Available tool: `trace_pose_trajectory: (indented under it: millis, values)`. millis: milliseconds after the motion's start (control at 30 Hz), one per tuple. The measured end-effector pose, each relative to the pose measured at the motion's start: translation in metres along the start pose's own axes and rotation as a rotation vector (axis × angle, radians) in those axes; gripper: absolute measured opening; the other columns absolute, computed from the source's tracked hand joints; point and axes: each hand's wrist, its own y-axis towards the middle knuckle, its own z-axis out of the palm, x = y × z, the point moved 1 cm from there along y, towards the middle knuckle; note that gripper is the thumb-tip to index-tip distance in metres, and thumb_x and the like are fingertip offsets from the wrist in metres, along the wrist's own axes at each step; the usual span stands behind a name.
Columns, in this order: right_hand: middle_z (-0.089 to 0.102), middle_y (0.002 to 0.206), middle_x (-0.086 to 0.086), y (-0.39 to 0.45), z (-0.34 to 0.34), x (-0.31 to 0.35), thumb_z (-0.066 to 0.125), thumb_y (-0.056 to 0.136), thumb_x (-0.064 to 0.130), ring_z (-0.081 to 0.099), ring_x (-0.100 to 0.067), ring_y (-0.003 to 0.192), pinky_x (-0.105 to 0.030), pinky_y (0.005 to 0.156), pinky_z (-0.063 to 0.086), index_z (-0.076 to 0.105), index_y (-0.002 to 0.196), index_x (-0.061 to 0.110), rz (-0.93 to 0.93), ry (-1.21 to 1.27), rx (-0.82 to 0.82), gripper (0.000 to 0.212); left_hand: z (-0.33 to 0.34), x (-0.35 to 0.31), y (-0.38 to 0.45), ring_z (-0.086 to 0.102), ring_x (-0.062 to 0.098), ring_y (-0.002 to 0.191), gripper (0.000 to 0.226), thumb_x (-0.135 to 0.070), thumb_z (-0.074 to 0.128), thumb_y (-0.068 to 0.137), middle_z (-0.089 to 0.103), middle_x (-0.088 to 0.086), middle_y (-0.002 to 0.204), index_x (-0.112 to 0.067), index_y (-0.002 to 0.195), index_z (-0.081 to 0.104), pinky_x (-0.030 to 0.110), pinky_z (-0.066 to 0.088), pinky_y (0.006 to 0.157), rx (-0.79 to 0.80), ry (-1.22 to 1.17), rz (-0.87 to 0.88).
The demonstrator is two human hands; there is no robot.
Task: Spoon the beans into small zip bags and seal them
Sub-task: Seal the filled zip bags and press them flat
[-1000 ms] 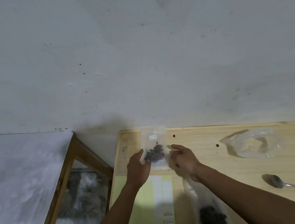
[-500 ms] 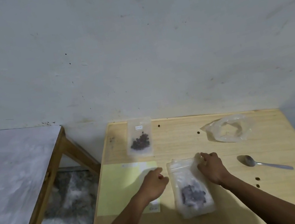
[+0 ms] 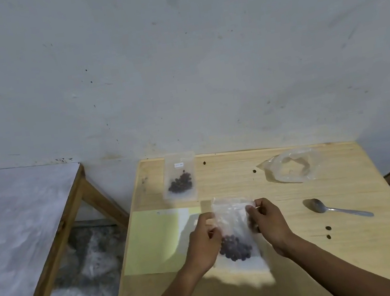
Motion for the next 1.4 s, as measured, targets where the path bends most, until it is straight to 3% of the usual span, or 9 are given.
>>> trace_pose_trajectory:
  millis: [267,367,500,633,733,900,1133,1267,1400]
  values:
    - [0.069,0.091,-0.006,-0.001,0.049,0.022,0.045,0.102,0.028,0.065,-0.025,0.084,-0.033,0.076,0.056,0.066,0.102,0.012,-0.078,0.025,0.18,0.026,-0.067,0.009,-0.024,0.068,0.004,0.068,0.03,-0.009,0.056,0.094,0.074,-0.002,0.08,-0.029,0.117,0.056,0.019,0.053,0.06,-0.366,-0.162,0.075]
    - [0.069,0.094,0.006,0.0,0.069,0.012,0.051,0.1,0.021,0.064,-0.014,0.086,-0.028,0.077,0.052,0.066,0.1,0.019,-0.281,-0.21,0.241,0.015,-0.098,0.026,-0.037,0.071,0.013,0.075,0.03,-0.008,0.052,0.097,0.074,0.002,0.083,-0.03,0.117,0.057,0.043,0.06,0.069,-0.452,-0.265,0.049]
    - [0.059,0.093,0.004,-0.005,0.095,-0.007,0.05,0.097,0.018,0.055,-0.008,0.078,-0.026,0.077,0.041,0.064,0.113,0.013,-0.418,-0.639,0.49,0.022,-0.13,0.046,-0.055,0.072,0.013,0.082,0.035,-0.009,0.051,0.098,0.074,-0.001,0.087,-0.04,0.113,0.057,0.047,0.058,0.079,-0.555,-0.324,-0.015]
    - [0.054,0.089,-0.007,-0.012,0.115,-0.019,0.049,0.095,0.011,0.047,-0.004,0.07,-0.018,0.072,0.037,0.063,0.114,0.003,-0.449,-0.79,0.579,0.025,-0.144,0.056,-0.074,0.072,0.014,0.079,0.032,-0.009,0.056,0.095,0.074,0.0,0.086,-0.038,0.11,0.057,0.049,0.058,0.08,-0.639,-0.367,-0.033]
    - [0.053,0.114,-0.005,-0.012,0.124,-0.024,0.048,0.094,0.019,0.055,-0.023,0.101,-0.026,0.081,0.042,0.06,0.124,0.022,-0.409,-0.892,0.488,0.033,-0.146,0.06,-0.086,0.073,0.013,0.076,0.035,-0.009,0.056,0.095,0.074,0.0,0.084,-0.042,0.105,0.057,0.048,0.059,0.077,-0.657,-0.36,-0.03]
    - [0.05,0.095,-0.003,-0.013,0.127,-0.027,0.046,0.091,0.022,0.05,-0.024,0.086,-0.04,0.068,0.051,0.053,0.095,0.02,-0.588,-1.062,0.484,0.008,-0.144,0.068,-0.095,0.073,0.015,0.077,0.034,-0.012,0.055,0.095,0.074,-0.001,0.083,-0.044,0.106,0.055,0.049,0.058,0.079,-0.638,-0.332,-0.058]
    - [0.059,0.081,-0.007,-0.007,0.121,-0.007,0.051,0.091,0.009,0.052,-0.02,0.072,-0.037,0.069,0.043,0.054,0.079,0.013,-0.506,-0.693,0.416,0.013,-0.141,0.063,-0.097,0.07,0.007,0.075,0.026,-0.01,0.053,0.097,0.073,-0.004,0.087,-0.028,0.115,0.058,0.033,0.056,0.073,-0.539,-0.249,-0.014]
    - [0.064,0.08,-0.003,-0.012,0.112,0.024,0.055,0.096,0.013,0.055,-0.008,0.069,-0.021,0.066,0.044,0.06,0.084,0.013,-0.535,-0.356,0.333,0.013,-0.134,0.049,-0.094,0.071,0.009,0.081,0.028,-0.007,0.047,0.099,0.073,-0.007,0.093,-0.029,0.113,0.058,0.025,0.052,0.07,-0.452,-0.275,-0.005]
    - [0.068,0.092,0.005,-0.024,0.113,0.058,0.057,0.095,0.011,0.059,-0.001,0.079,-0.012,0.066,0.044,0.068,0.092,0.018,-0.579,-0.265,0.366,0.013,-0.125,0.028,-0.086,0.071,0.013,0.094,0.026,-0.004,0.042,0.1,0.074,-0.006,0.106,-0.022,0.115,0.055,0.032,0.053,0.072,-0.367,-0.366,0.018]
